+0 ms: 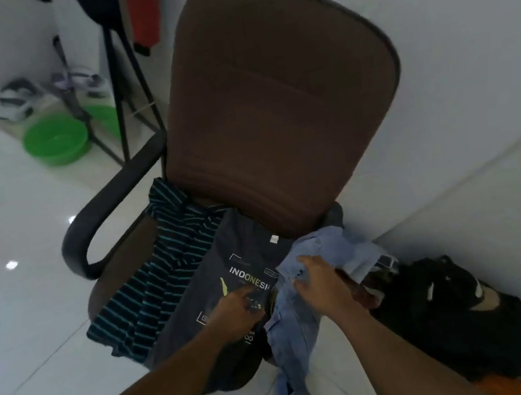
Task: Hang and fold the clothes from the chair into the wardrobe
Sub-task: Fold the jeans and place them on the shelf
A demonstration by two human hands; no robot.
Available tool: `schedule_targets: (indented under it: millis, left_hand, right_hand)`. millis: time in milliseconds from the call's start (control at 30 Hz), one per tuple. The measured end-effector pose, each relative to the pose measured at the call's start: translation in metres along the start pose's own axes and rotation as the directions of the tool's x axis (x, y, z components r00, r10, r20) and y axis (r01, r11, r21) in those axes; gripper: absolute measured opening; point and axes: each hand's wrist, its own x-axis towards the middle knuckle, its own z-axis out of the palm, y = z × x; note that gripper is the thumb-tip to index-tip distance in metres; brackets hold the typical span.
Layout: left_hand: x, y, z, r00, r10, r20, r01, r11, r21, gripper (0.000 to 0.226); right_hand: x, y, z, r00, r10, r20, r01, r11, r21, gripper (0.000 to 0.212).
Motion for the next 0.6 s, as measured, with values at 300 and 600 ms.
schedule_targets:
  millis: [300, 600]
  left_hand:
    - [0.009, 0.021, 0.097, 0.945, -0.304, -0.125, 0.257, 0.921, -0.292, 0.051]
    - [-0.004, 0.025, 0.142, 0.865, -0.431, -0.256, 0.321, 0.869, -0.377, 0.070]
  right_hand:
    - [0.079, 0.066, -0.016, 0.925, -0.255, 0.282, 0.322, 0.920, -0.224, 0.052]
    - [0.079, 0.059, -0.010, 0.815, -0.347, 0.464, 0.570, 0.620, -0.539, 0.054]
